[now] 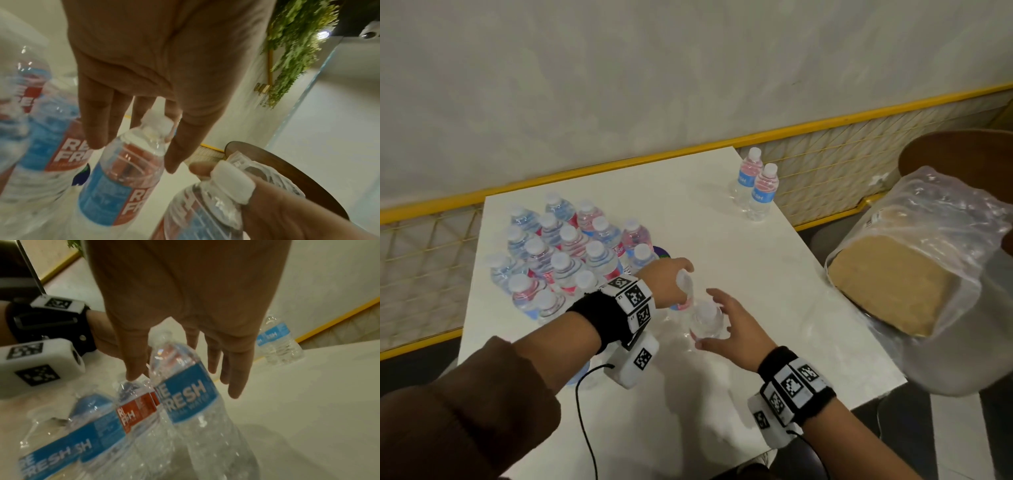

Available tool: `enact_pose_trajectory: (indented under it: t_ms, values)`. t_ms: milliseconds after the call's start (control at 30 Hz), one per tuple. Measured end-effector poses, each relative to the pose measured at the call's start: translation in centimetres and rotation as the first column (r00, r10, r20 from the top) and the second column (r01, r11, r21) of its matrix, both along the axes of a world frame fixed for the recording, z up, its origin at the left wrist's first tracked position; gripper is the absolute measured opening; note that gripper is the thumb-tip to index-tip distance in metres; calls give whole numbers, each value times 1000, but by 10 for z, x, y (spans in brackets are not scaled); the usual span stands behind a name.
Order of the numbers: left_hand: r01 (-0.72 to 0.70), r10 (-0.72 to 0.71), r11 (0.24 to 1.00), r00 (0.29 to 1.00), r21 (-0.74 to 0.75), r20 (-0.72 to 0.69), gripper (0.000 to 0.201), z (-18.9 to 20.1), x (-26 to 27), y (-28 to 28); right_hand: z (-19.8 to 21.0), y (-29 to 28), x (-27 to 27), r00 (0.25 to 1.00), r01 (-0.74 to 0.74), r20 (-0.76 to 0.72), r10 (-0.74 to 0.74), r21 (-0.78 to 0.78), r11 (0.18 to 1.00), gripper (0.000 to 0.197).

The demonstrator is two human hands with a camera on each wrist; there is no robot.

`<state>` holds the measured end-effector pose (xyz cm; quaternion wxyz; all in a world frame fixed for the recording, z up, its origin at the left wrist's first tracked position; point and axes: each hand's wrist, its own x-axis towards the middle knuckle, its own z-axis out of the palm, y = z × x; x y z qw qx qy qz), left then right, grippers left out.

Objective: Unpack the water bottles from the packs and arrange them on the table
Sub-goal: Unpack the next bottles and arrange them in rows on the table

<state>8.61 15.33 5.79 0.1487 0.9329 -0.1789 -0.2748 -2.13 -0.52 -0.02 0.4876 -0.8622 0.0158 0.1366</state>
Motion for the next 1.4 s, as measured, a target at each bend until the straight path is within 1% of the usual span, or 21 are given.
enact_pose_trajectory:
  t_ms: [67,133,200,267,333,367,433,533,667,733,833,967,1067,1167,1267,1400]
  values:
    - [31,-31,999,999,16,25,62,10,-3,5,8,4,-3,996,16,84,-17,15,1000,79]
    - [41,-44,998,996,46,73,64,21,-9,11,15,9,-5,989,4,149,-3,-5,1000,69]
    - [36,-55,990,988,134,144,59,27,-17,22,18,13,-6,984,-3,175,10,-44,999,62]
    - [43,-94,964,978,261,188,58,32,-27,33,17,16,-6,986,11,165,0,-69,998,55]
    - [108,-169,923,976,370,136,58,34,-34,42,15,17,-5,988,42,151,-30,-75,996,50]
    - [157,-212,902,972,402,98,55,34,-37,45,14,18,-4,988,51,149,-38,-81,995,48]
    - [245,-285,861,958,446,25,47,33,-40,49,15,21,-3,988,54,150,-38,-105,993,46]
    - [357,-373,785,925,507,-74,47,29,-44,48,15,24,-2,990,56,139,-36,-139,989,45]
    - [447,-424,696,888,562,-180,56,25,-45,47,15,24,-3,989,72,138,-49,-166,984,42]
    - [462,-436,686,880,563,-191,56,22,-44,46,15,21,-4,989,80,136,-53,-198,977,40]
    - [463,-435,722,882,514,-183,56,25,-42,40,17,16,-3,989,102,125,-74,-230,968,36]
    - [473,-440,783,880,404,-178,56,26,-44,20,20,-1,-2,986,152,111,-127,-265,952,34]
    - [422,-404,866,907,267,-121,54,17,-46,-3,23,-22,1,980,195,95,-175,-294,936,34]
    - [380,-377,917,925,125,-47,53,5,-43,-37,26,-45,4,972,235,72,-224,-319,918,35]
    - [302,-301,953,952,-3,46,48,-1,-32,-75,30,-69,11,961,275,62,-270,-327,904,38]
    - [168,-149,972,981,-167,122,42,-7,-2,-113,31,-99,29,951,306,71,-300,-342,888,43]
